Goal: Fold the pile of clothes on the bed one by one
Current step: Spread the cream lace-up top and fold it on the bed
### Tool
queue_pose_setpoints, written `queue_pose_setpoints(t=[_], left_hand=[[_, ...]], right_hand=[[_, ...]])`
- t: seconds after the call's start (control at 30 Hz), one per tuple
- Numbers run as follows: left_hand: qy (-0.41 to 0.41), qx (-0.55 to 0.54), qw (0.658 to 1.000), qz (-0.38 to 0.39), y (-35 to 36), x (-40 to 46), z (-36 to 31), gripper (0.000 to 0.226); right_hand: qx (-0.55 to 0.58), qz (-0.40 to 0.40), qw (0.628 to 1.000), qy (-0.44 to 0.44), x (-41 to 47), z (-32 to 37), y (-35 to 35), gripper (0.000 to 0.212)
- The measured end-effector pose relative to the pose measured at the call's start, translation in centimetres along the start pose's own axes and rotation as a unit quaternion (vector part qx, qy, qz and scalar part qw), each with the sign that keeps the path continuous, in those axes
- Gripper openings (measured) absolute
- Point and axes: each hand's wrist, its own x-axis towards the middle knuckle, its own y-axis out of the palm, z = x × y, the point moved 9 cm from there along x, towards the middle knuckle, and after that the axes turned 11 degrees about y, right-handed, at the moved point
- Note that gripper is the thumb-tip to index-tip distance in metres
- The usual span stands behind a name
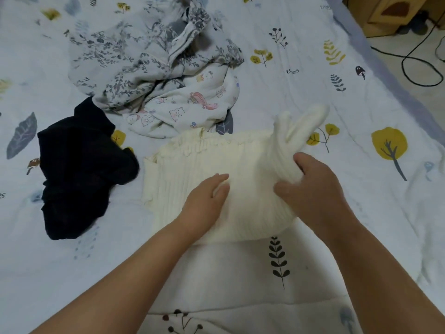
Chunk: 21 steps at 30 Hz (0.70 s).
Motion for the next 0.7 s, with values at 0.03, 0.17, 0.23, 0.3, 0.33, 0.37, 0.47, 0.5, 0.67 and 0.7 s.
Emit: queue_pose_setpoints(t=[0.03, 0.17, 0.23, 0.3, 0.33, 0.37, 0.47, 0.5, 0.67, 0.7], left_hand=[[-0.021, -0.082, 0.996, -0.027, -1.4, 0.2, 0.0, 0.035], [-0.078, -0.436, 0.895, -0.043, -5.4, 1.1, 0.4, 0.051], [-0.091, -0.481, 0.871, -0.027, -7.1, 1.1, 1.3, 0.061], [-0.126, -0.441, 0.888, -0.022, -8.3, 0.9, 3.1, 0.052], [-0.148, -0.401, 0.904, -0.024, -8.4, 0.7, 4.2, 0.043], [-0.172, -0.353, 0.919, -0.027, -8.5, 0.4, 5.5, 0.035], [-0.204, -0.179, 0.961, -0.048, -9.0, 0.3, 9.1, 0.031], [-0.185, -0.141, 0.971, -0.055, -9.3, 0.6, 9.4, 0.033], [-0.070, 0.011, 0.993, -0.094, -10.4, 1.7, 9.0, 0.044], [-0.072, 0.044, 0.991, -0.100, -10.4, 1.6, 9.5, 0.045]], right_hand=[[-0.047, -0.014, 0.998, -0.045, -0.9, 2.2, 0.9, 0.014], [-0.170, -0.018, 0.970, -0.171, -4.6, 8.4, 6.5, 0.018], [-0.201, -0.009, 0.959, -0.202, -5.7, 9.3, 10.4, 0.024], [-0.204, -0.030, 0.947, -0.248, -6.7, 10.3, 13.2, 0.028], [-0.206, -0.026, 0.942, -0.264, -7.1, 10.6, 14.4, 0.029], [-0.216, 0.007, 0.937, -0.274, -7.4, 10.5, 16.0, 0.032], [-0.200, 0.151, 0.935, -0.250, -7.8, 8.6, 19.7, 0.035], [-0.175, 0.127, 0.946, -0.244, -7.4, 8.7, 18.8, 0.033], [-0.212, -0.081, 0.968, -0.107, -2.3, 4.4, 14.7, 0.047], [-0.255, 0.011, 0.966, -0.050, -1.9, 1.9, 16.4, 0.056]])
